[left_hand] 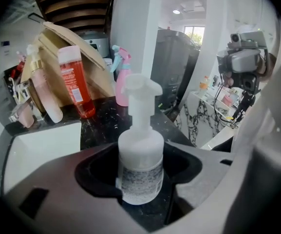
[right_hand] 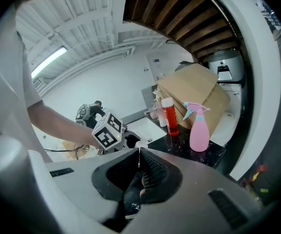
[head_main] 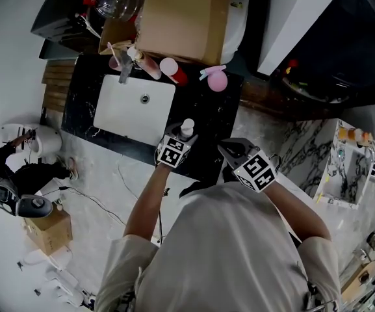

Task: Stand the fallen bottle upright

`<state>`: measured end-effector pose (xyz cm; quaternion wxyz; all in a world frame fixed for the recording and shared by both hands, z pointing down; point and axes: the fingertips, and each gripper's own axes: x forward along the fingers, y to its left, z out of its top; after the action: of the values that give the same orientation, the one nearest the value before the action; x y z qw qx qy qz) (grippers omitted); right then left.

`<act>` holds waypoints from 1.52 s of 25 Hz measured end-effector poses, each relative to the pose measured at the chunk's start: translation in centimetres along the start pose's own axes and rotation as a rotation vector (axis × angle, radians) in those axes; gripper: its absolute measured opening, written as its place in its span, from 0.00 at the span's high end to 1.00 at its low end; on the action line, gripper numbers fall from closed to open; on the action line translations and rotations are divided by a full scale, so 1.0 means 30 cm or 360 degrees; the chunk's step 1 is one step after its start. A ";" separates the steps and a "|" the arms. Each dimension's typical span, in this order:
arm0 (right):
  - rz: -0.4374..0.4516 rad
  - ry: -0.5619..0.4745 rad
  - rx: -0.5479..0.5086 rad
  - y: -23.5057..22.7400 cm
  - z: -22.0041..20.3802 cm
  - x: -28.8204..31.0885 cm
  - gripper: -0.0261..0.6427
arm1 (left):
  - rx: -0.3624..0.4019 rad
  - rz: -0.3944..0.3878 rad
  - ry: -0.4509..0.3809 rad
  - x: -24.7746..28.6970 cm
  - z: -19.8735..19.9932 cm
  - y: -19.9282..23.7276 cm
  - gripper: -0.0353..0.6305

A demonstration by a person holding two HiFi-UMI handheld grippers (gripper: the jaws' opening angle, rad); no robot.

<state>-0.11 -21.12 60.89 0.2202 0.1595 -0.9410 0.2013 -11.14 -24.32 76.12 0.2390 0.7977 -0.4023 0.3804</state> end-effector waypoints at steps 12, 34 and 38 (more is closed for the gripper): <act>-0.0015 0.0013 -0.0045 0.065 0.005 -0.003 0.92 | -0.0164 0.0132 -0.0348 -0.108 0.015 0.004 0.54; -0.0105 0.0067 -0.0042 0.196 -0.034 0.003 0.92 | -0.0073 0.0165 -0.0578 -0.163 -0.091 -0.053 0.54; -0.0132 0.0078 -0.0039 0.215 -0.048 -0.004 0.92 | -0.0084 0.0159 -0.0578 -0.159 -0.095 -0.048 0.52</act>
<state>-2.00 -14.84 60.02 0.2532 0.1906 -0.9303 0.1844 -12.99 -19.36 73.90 0.1641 0.8258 -0.4877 0.2309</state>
